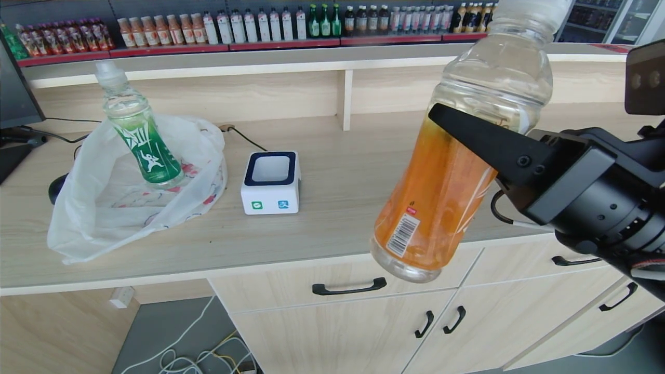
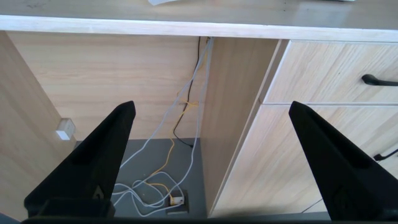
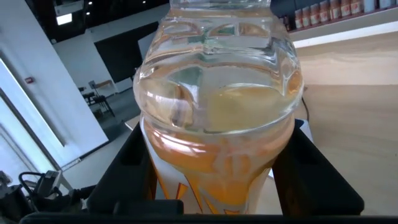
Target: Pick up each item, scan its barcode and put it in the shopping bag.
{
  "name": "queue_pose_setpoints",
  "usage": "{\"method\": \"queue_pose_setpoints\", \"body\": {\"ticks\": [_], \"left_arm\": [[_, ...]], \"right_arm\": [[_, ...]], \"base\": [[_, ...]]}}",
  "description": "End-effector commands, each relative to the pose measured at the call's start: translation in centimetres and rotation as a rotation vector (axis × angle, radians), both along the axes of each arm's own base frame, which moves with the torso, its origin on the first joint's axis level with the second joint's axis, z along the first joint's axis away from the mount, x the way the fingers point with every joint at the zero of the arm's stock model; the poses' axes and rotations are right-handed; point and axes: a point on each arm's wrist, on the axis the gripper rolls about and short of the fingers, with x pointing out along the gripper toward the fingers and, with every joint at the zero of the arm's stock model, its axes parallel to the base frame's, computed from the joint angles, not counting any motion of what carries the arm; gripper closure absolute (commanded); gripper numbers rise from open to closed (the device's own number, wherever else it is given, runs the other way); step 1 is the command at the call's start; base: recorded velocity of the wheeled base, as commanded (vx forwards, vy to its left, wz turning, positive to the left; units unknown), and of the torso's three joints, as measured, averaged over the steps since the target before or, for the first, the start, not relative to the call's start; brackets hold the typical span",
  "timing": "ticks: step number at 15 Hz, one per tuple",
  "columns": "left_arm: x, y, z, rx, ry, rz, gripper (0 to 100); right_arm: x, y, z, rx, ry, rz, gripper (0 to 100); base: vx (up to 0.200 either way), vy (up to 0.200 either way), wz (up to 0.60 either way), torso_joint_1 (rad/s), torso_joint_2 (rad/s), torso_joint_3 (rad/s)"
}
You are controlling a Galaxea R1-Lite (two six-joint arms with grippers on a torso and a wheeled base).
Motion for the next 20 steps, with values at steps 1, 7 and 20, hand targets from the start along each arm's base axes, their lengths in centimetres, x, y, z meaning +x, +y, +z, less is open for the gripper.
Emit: {"method": "queue_pose_setpoints", "body": {"ticks": [1, 7, 20], "left_arm": [[0.0, 0.0, 0.0, 0.0, 0.0, 0.001, 0], [0.0, 0.0, 0.0, 0.0, 0.0, 0.001, 0], [0.0, 0.0, 0.0, 0.0, 0.0, 0.001, 0]], "right_arm": [[0.1, 0.1, -0.1, -0.002, 0.002, 0.001, 100], [0.0, 0.2, -0.2, -0.001, 0.012, 0.01, 100], [-0.8, 1.1, -1.6, -0.046, 0.047, 0.08, 100]], "base": [[0.0, 0.0, 0.0, 0.0, 0.0, 0.0], [0.0, 0.0, 0.0, 0.0, 0.0, 0.0], [0.0, 0.0, 0.0, 0.0, 0.0, 0.0]]}}
